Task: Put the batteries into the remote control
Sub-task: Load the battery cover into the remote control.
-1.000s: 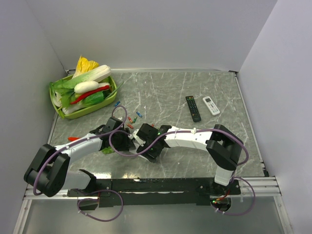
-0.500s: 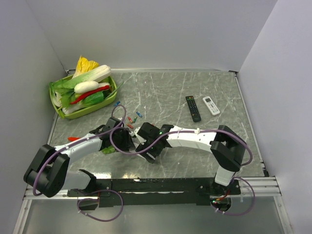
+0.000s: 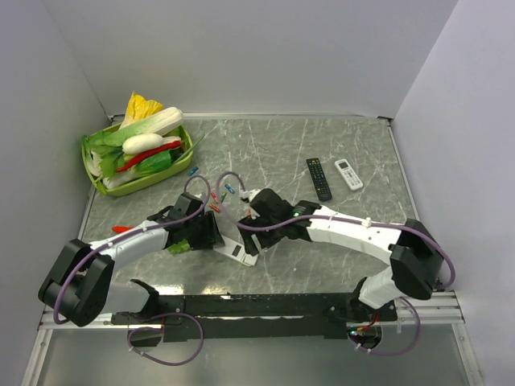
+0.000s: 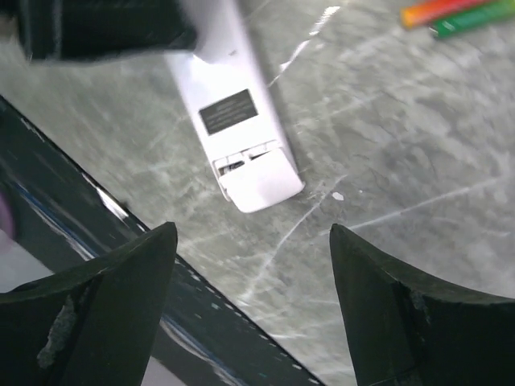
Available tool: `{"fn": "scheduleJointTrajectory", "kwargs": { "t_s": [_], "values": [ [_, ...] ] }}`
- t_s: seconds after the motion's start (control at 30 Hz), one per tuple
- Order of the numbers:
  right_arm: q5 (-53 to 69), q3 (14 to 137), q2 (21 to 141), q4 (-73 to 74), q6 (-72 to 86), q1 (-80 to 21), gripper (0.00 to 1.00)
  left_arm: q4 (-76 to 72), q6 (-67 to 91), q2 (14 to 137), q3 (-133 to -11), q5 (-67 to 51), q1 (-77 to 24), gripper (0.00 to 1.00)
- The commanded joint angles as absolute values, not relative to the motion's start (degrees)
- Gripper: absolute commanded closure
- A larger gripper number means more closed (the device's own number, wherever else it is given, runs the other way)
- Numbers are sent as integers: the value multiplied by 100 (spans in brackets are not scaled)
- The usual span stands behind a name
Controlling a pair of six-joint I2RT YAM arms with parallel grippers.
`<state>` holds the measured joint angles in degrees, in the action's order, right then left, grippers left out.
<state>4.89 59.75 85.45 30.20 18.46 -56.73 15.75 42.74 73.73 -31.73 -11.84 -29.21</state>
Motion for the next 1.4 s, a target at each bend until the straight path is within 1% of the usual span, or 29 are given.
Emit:
{"fn": "scheduleJointTrajectory", "kwargs": {
  "t_s": [0.0, 0.23, 0.53, 0.67, 0.7, 0.87, 1.1, 1.37],
  "values": [
    [860, 5424, 8121, 2435, 3224, -5344, 18, 1591, 4324, 7260, -3164, -1257, -2927, 45],
    [1116, 4703, 7989, 1715, 4235, -5159, 22, 1582, 4403, 7286, -3164, -1283, -2927, 43],
    [1143, 4202, 8077, 967, 4903, -5027, 28, 1661, 4403, 7339, -3199, -1354, -2927, 44],
    [1143, 4175, 8279, 791, 5071, -4992, 30, 1714, 4395, 7365, -3252, -1354, -2927, 44],
    [1151, 4166, 8305, 739, 5089, -4966, 33, 1714, 4395, 7374, -3261, -1354, -2927, 44],
    [1151, 4157, 8446, 782, 5229, -4975, 36, 1732, 4412, 7365, -3261, -1345, -2927, 45],
    [1108, 4210, 8613, 958, 5361, -4975, 39, 1723, 4438, 7356, -3243, -1345, -2927, 45],
    [1055, 4175, 8815, 826, 5511, -4983, 41, 1714, 4438, 7365, -3243, -1362, -2927, 45]
  ]
}}
